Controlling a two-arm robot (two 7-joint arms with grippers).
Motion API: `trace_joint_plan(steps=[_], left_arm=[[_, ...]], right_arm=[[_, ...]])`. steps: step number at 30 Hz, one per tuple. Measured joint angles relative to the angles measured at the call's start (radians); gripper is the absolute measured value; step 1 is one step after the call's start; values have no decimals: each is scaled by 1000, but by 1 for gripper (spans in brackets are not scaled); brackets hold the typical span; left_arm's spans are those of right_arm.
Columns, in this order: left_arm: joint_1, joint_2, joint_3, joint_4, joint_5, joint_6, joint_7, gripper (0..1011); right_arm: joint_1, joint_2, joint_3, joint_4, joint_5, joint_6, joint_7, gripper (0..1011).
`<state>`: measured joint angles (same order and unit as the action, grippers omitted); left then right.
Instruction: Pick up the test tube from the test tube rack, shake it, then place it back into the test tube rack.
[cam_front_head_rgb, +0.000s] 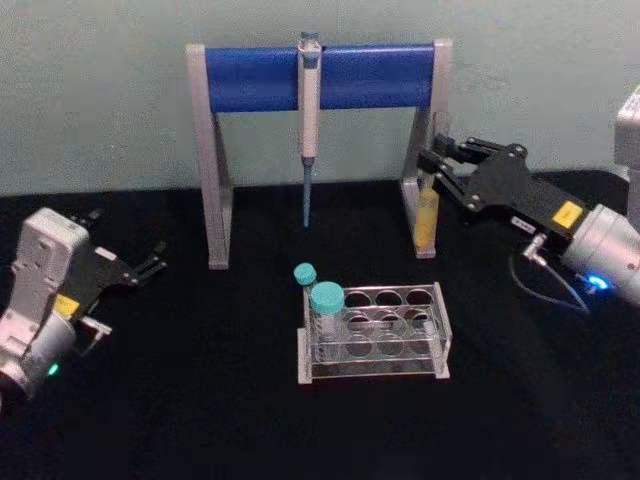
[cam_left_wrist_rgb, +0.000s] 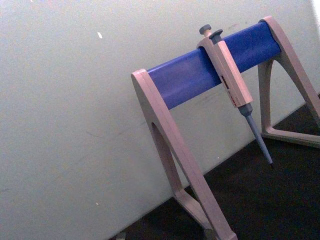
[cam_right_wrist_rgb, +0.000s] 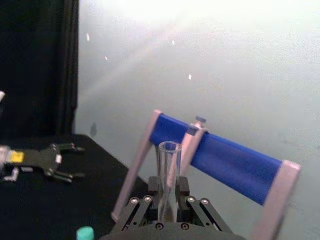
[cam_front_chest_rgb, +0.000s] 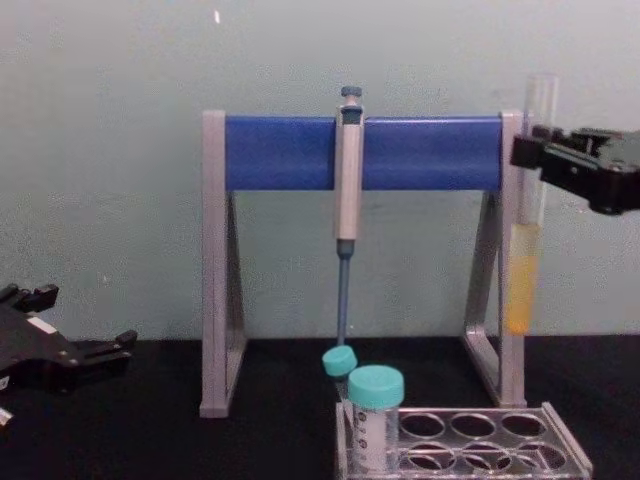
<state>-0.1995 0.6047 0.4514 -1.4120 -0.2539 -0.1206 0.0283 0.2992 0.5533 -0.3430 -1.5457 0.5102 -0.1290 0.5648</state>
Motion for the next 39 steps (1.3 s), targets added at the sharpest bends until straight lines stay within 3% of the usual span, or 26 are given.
trace_joint_plan(steps=[8,12,17,21,26,39], left_arm=[[0,0,0,0,0,0,0,1001],[0,0,0,0,0,0,0,1001],[0,0,0,0,0,0,0,1001],[0,0,0,0,0,0,0,1001],[0,0,0,0,0,0,0,1001],[0,0,0,0,0,0,0,1002]], right_arm=[[15,-20,-13,7,84,23,85,229],[17,-5,-28,6,131,36,148,229],[18,50,-45,0,165,44,227,229],[11,79,-46,-6,163,34,226,229],[4,87,-37,-6,154,9,190,229],[8,42,-44,0,92,-35,115,229]])
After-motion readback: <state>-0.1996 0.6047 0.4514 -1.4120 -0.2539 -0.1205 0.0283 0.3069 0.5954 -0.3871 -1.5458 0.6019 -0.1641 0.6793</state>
